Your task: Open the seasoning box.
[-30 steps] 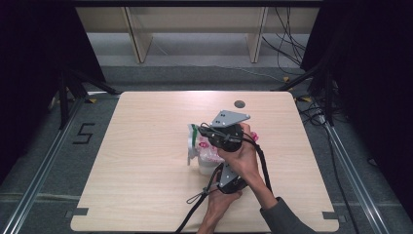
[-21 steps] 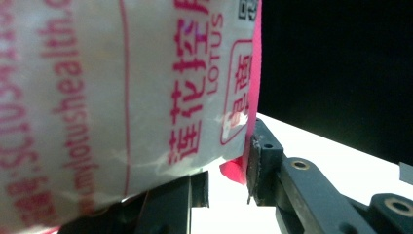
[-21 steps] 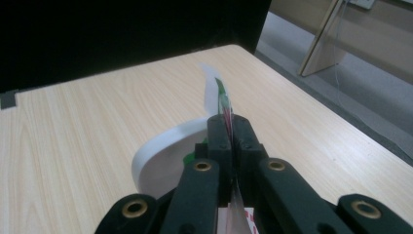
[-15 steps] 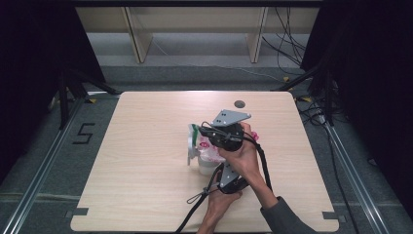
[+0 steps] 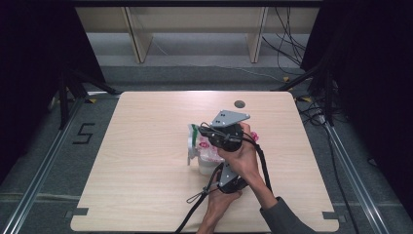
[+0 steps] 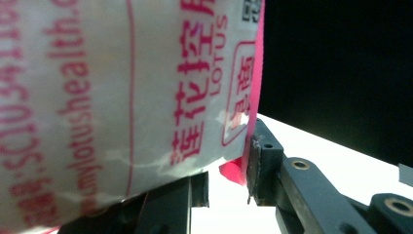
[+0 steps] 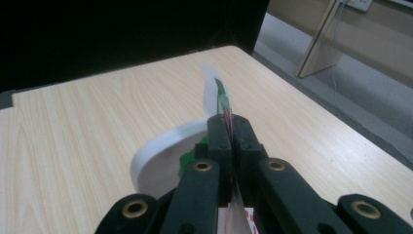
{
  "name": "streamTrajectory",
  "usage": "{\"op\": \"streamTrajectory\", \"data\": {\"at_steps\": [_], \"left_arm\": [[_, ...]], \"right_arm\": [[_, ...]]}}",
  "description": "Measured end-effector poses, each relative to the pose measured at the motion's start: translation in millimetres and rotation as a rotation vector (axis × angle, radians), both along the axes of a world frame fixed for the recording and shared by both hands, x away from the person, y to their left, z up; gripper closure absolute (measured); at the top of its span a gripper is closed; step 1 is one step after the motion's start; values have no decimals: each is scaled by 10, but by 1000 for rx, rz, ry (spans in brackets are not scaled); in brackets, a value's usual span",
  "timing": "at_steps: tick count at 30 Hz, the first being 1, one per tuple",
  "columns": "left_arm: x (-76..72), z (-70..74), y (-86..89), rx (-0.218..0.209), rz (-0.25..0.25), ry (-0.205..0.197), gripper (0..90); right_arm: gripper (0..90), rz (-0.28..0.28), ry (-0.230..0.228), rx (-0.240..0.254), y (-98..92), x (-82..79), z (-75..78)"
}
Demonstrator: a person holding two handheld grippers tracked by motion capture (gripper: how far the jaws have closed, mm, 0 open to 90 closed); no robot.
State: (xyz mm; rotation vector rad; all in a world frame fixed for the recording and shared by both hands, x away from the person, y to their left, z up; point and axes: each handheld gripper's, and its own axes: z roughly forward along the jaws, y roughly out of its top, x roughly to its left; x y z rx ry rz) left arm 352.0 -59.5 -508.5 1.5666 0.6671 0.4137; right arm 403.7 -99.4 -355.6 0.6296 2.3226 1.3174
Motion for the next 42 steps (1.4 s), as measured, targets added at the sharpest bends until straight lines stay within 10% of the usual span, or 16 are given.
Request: {"op": "streamTrajectory", "data": {"at_steps": [3, 4, 11, 14, 15, 21, 23, 27, 29, 31, 37, 42], "left_arm": [[-11, 18, -1, -22, -1, -3, 731], [-6, 35, 52, 37, -16, -11, 731], [-12, 21, 3, -33, -11, -1, 732], [-3, 43, 49, 28, -11, -23, 732], [-11, 26, 6, -28, -7, 1, 732], [-3, 18, 11, -43, 20, 5, 732], [15, 23, 35, -1, -50, -4, 732], [7, 10, 1, -55, -53, 10, 731], [-2, 37, 53, 15, -17, -15, 732], [-13, 26, 11, -41, -19, 2, 732], [8, 19, 47, 10, -15, -9, 732], [13, -6, 12, -47, 17, 15, 732]], "right_arm": [[895, 1, -19, 3, 10, -45, 46], [895, 1, -19, 3, 10, -45, 46], [895, -12, -11, 10, 20, -38, 23], [895, -4, -29, 14, 15, -64, 68], [895, -1, -22, 10, 21, -60, 62], [895, -11, -23, 10, 25, -43, 29], [895, -7, -20, 13, 28, -45, 37], [895, 2, -11, 1, 34, -28, 12], [895, 0, -12, 20, 19, -46, 48], [895, -4, -16, 23, 19, -47, 52], [895, -5, -16, 21, 22, -50, 48], [895, -7, 15, 14, 31, -26, 7]]}}
